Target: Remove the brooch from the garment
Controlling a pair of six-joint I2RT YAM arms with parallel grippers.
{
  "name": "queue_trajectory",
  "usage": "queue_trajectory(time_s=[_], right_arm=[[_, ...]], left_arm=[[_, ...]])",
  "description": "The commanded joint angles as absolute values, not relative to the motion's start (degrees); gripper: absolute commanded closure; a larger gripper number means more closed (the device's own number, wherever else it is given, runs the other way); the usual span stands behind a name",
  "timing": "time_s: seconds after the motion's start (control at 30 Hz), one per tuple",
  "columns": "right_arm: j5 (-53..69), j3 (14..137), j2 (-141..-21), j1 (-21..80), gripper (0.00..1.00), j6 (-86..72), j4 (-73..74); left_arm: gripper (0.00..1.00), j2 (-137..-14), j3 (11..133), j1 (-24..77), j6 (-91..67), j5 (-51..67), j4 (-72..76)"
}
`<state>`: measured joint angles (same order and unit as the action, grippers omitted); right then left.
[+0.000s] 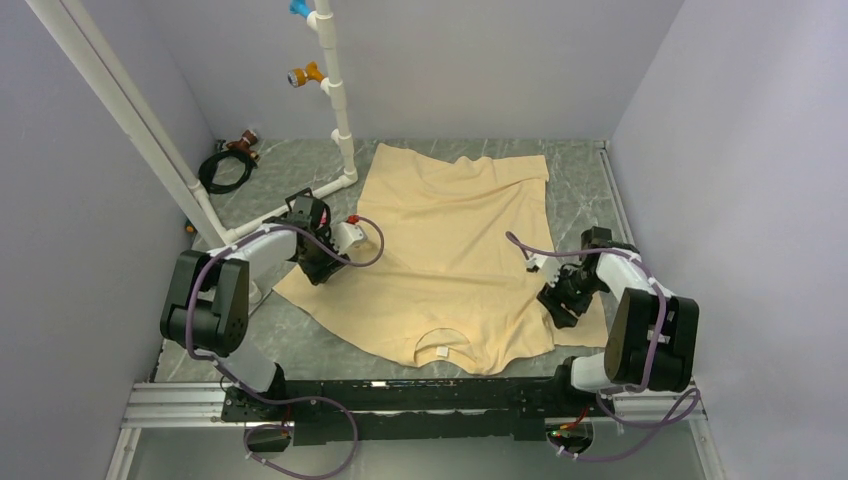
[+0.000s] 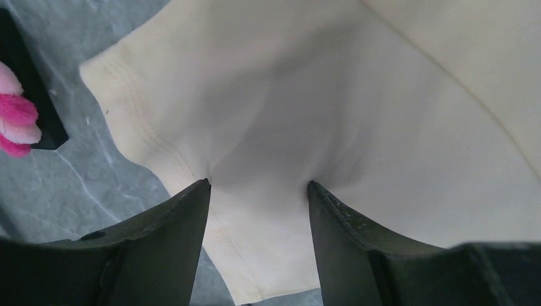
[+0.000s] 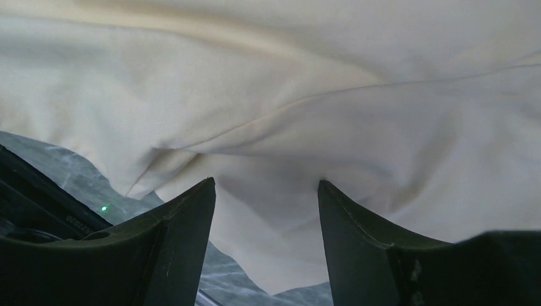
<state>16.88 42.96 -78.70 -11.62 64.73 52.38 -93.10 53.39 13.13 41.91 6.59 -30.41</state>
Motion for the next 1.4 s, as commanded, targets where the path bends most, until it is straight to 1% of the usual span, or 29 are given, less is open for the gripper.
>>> queue_trajectory(time_s=[0.0, 0.13, 0.27, 0.43, 0.5, 0.57, 0.6, 0.63, 0.67, 0.7, 0.73, 0.77, 0.8, 0.9, 0.97, 1.1, 1.17, 1.23, 1.37], right_arm=[[12.12, 39.68, -81.59, -12.95, 0.38, 69.35, 46.75], [9.59, 38.92, -83.6, -14.55, 0.38, 71.77, 47.46], [8.3, 39.15, -82.66, -16.61, 0.38, 74.72, 50.67], [8.14, 40.7, -81.41, -16.73, 0.38, 77.24, 55.53], [12.24, 44.86, -81.1, -16.73, 0.38, 76.95, 58.86], [18.49, 51.23, -81.64, -16.74, 0.35, 75.1, 61.83], [21.73, 54.97, -82.53, -16.7, 0.33, 72.96, 62.34], [25.84, 58.83, -83.7, -16.72, 0.29, 70.35, 61.98], [28.53, 62.91, -85.27, -16.76, 0.26, 66.96, 60.84], [30.85, 66.59, -87.12, -16.71, 0.23, 63.43, 59.24], [32.8, 70.54, -89.18, -16.72, 0.18, 60.27, 57.91], [34.65, 74.35, -91.47, -16.7, 0.09, 57.25, 56.83], [36.12, 77.51, -93.58, -16.7, 0.02, 54.28, 55.13], [38.95, 82.96, -97.59, -16.75, 0.0, 40.78, 44.42], [40.1, 83.95, -99.57, -16.41, 0.0, 29.56, 34.71], [35.98, 89.09, -106.9, -14.29, 0.0, 6.75, 21.04], [32.47, 94.05, -111.52, -12.62, 0.01, 2.22, 19.52], [29.68, 100.22, -117.04, -10.82, 0.03, 0.21, 20.61], [28.25, 110.83, -127.55, -8.01, 0.05, -5.07, 21.14]], left_arm=[[0.37, -94.3, 48.34, 12.22, 46.79, 0.83, -29.06], [0.38, -91.76, 44.96, 12.22, 48.52, 1.17, -31.21], [0.38, -87.92, 42.5, 12.22, 50.0, 0.81, -34.84], [0.39, -83.97, 43.2, 12.22, 50.43, 3.09, -40.98], [0.36, -82.5, 46.59, 12.22, 49.65, 6.26, -43.11], [0.24, -81.7, 51.16, 12.62, 48.6, 10.56, -45.07], [0.17, -81.77, 53.59, 13.19, 47.65, 11.95, -45.36], [0.04, -82.19, 56.48, 13.98, 46.58, 12.65, -45.13], [0.01, -83.07, 59.49, 15.06, 45.45, 12.37, -44.69], [0.01, -84.08, 62.74, 16.2, 43.8, 12.02, -44.18], [0.0, -85.65, 66.48, 17.39, 43.05, 11.51, -43.9], [0.01, -87.26, 70.18, 18.39, 41.89, 10.72, -43.53], [0.0, -89.28, 74.56, 19.09, 40.39, 10.27, -43.12], [0.01, -96.01, 87.49, 19.39, 36.73, 12.41, -41.91], [0.01, -100.41, 93.15, 19.49, 34.5, 12.41, -36.98], [0.0, -111.46, 103.8, 20.03, 33.69, 9.42, -30.12], [0.0, -116.15, 109.32, 20.47, 35.58, 7.48, -28.1], [0.0, -119.58, 111.6, 21.02, 38.15, 3.76, -24.78], [0.0, -122.25, 109.48, 21.35, 41.52, 0.19, -16.15]])
